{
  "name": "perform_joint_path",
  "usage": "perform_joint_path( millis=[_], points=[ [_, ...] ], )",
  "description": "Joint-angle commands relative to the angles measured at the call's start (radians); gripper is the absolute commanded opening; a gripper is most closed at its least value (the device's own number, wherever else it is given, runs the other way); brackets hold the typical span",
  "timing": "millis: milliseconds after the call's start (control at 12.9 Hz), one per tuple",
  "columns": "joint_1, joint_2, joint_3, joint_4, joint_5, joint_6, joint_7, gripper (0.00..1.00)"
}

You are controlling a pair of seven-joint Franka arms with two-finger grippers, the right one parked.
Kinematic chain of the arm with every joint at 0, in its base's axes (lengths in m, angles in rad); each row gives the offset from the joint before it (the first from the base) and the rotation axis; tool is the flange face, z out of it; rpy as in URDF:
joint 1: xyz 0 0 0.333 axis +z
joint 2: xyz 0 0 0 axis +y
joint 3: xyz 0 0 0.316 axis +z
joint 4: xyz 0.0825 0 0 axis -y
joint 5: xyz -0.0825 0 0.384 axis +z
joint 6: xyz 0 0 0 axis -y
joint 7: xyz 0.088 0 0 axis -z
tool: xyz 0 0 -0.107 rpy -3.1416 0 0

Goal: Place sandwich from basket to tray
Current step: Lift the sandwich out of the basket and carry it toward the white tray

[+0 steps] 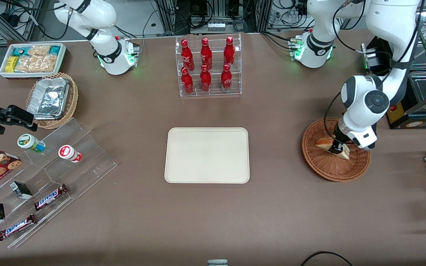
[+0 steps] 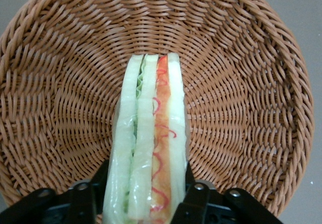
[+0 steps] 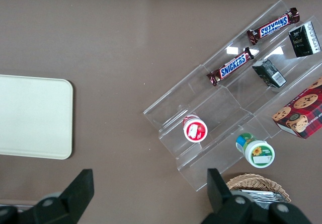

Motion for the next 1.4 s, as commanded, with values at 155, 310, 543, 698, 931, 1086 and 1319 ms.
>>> perform_joint_path(
  millis=[155, 310, 543, 698, 931, 1086, 1319],
  points=[
    [-0.010, -0.060, -0.001, 0.013, 0.124, -0.111, -0.018, 0.00],
    [-0.050, -0.126, -0.011, 0.047, 0.214, -0.307, -0.008, 0.00],
    [-0.162, -0.200, -0.013, 0.165, 0.217, -0.570, 0.078, 0.00],
    [-0.249, -0.198, -0.013, 0.283, 0.194, -0.665, 0.118, 0.00],
    [-0.341, -0.186, -0.013, 0.419, 0.073, -0.689, 0.198, 0.00],
    [-0.390, -0.157, -0.013, 0.464, 0.021, -0.679, 0.262, 0.00],
    [-0.449, -0.070, -0.013, 0.499, -0.050, -0.582, 0.338, 0.00]
  ],
)
